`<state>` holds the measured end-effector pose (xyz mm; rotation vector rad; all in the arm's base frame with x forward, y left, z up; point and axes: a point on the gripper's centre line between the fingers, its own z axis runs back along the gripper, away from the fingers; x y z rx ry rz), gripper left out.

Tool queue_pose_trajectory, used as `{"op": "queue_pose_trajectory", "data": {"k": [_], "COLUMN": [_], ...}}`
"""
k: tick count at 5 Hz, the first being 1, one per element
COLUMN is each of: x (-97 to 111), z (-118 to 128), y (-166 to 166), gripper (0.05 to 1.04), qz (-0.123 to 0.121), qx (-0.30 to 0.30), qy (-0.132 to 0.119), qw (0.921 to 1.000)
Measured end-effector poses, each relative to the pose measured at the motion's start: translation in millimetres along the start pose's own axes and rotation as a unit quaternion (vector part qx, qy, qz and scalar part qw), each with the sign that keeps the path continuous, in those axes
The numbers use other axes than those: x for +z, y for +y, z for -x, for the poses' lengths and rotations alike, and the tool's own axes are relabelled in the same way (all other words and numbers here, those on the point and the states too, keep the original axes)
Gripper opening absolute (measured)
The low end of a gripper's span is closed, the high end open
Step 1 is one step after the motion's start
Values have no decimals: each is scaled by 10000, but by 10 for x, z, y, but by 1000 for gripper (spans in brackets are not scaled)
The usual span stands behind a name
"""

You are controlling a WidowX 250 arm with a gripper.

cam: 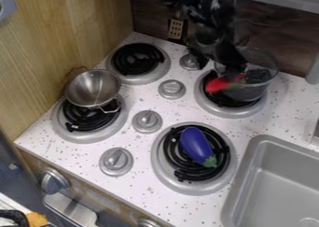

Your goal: Take the object from the stremer and put into the grey basket.

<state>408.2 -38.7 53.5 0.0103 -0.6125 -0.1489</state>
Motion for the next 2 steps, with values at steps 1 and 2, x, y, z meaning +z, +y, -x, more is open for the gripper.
{"op": "queue_pose_trajectory", "data": {"k": [1,2], "x": [71,209], "z": [15,-10], "y": [-4,42], "gripper": [1001,1001], "qz": [-120,-249], "qx": [39,259], "qy": [61,32], "qw": [9999,9994]}}
